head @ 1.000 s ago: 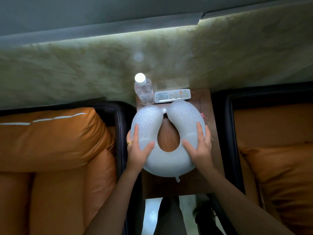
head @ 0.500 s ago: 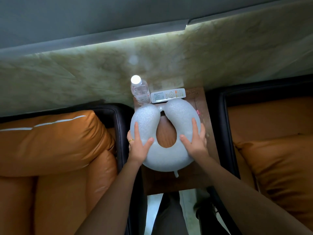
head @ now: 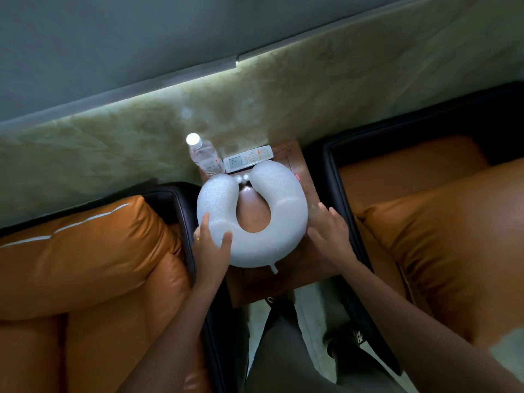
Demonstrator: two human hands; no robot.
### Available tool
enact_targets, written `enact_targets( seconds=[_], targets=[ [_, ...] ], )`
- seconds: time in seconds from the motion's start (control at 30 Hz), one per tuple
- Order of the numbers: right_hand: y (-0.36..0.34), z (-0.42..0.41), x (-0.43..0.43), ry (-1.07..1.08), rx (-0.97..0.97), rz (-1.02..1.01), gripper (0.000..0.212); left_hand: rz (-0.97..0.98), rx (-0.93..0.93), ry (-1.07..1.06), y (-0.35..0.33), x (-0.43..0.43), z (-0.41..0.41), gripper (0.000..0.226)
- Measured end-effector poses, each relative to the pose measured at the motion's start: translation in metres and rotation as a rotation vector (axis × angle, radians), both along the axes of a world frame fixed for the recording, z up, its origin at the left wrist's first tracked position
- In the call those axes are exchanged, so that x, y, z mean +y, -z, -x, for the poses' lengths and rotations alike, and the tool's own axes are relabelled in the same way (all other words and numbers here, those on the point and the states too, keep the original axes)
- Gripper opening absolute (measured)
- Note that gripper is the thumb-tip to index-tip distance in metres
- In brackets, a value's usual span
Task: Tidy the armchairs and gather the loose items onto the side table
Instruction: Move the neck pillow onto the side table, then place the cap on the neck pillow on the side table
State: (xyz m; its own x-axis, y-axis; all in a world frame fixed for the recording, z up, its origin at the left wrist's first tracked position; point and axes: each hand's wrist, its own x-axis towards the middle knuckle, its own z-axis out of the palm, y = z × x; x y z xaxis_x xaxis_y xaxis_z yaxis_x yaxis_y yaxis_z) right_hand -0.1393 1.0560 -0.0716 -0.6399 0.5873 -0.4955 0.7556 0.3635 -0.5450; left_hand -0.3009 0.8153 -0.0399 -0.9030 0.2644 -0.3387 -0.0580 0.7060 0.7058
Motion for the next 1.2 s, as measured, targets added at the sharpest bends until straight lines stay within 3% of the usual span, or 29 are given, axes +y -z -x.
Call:
enact_targets(
  seconds=[0.13,0.27,0.53,0.8,1.0,1.2],
  targets=[
    [-0.026,-0.073,-0.008,0.074,0.135,0.072,0.064,-0.101,-0.235,0.031,-0.016,0.009,-0.056,0.046],
    [-0.043,-0.152,-0.020,0.137,0.120,0.237,0.059,-0.092,-0.284,0.221,-0.020,0.022,-0.121,0.031],
    [-0.046,-0.345,-0.030,0.180,-0.008,0.424,0.043,0.064,-0.333,0.502,-0.022,0.066,-0.276,0.032],
    [-0.042,-0.525,-0.013,0.417,-0.064,0.393,0.036,0.237,-0.405,0.774,-0.003,0.102,-0.407,0.035],
    [-0.040,-0.570,0.020,0.707,-0.011,0.346,0.037,0.196,-0.404,0.829,-0.013,0.140,-0.455,0.036],
    [-0.046,-0.574,0.061,0.761,0.035,0.246,0.037,0.259,-0.433,1.055,0.005,0.152,-0.470,0.044]
  ],
)
